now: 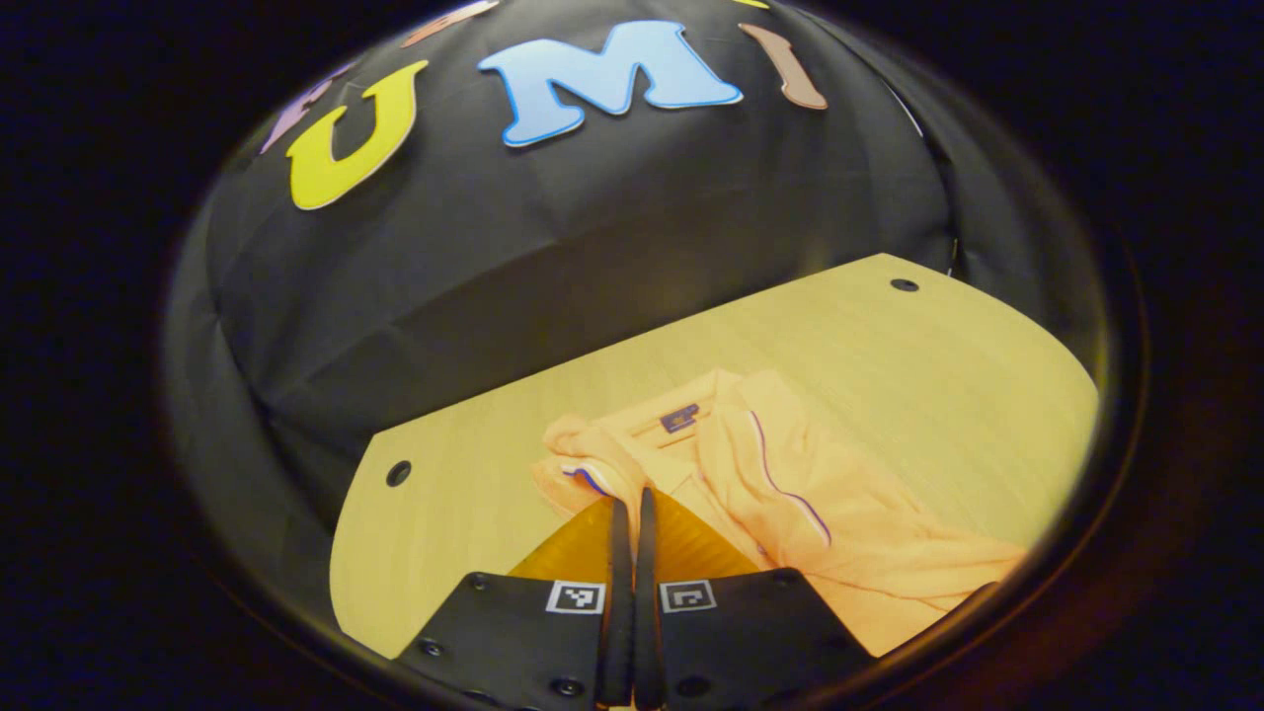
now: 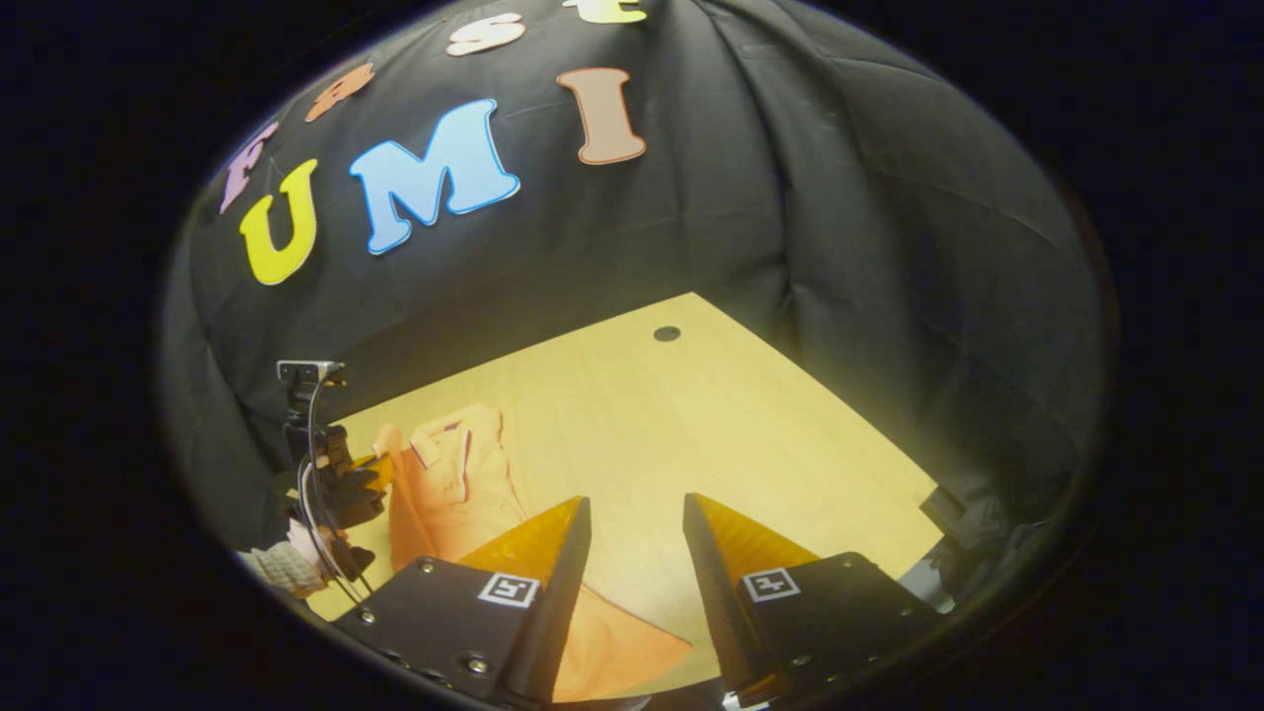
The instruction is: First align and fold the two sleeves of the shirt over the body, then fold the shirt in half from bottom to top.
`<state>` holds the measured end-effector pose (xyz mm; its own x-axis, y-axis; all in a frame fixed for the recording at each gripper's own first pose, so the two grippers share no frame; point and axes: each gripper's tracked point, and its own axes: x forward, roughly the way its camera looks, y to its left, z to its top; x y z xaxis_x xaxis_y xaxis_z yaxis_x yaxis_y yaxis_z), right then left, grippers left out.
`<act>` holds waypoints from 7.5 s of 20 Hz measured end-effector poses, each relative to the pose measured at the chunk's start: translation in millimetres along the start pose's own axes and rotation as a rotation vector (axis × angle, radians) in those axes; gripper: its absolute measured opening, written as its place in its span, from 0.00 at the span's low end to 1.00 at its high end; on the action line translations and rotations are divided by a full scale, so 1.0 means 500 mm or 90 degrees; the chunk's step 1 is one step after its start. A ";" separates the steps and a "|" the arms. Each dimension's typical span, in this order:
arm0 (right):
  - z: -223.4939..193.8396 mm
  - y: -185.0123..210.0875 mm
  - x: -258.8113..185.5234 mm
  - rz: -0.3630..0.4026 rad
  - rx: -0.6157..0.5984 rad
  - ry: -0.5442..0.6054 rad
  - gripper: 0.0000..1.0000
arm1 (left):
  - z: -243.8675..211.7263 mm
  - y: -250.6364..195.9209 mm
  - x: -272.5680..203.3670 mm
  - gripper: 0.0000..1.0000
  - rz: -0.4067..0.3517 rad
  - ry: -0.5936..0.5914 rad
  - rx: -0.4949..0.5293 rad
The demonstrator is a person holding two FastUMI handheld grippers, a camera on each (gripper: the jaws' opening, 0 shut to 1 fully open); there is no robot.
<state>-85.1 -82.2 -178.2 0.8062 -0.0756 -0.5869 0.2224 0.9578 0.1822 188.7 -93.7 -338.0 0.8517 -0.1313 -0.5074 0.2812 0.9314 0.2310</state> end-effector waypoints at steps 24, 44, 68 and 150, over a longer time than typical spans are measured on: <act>-0.084 0.066 0.078 0.119 -0.065 0.083 0.62 | -0.043 0.051 -0.260 1.00 -0.047 -0.010 -0.150; -0.430 0.033 0.096 0.128 -0.265 0.419 0.98 | -0.522 -0.084 -0.541 0.99 -0.081 0.301 -0.234; -0.456 0.020 0.095 0.043 -0.321 0.524 0.02 | -0.537 -0.123 -0.511 0.07 -0.083 0.372 -0.171; 0.179 0.411 0.154 0.224 -0.130 -0.022 0.53 | 0.199 0.194 -0.413 0.75 0.010 -0.075 -0.270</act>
<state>71.9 84.0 -115.3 0.8327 0.2603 -0.4888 -0.1807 0.9621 0.2045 83.8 -10.2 -128.1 0.9060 -0.1302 -0.4028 0.0818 0.9875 -0.1351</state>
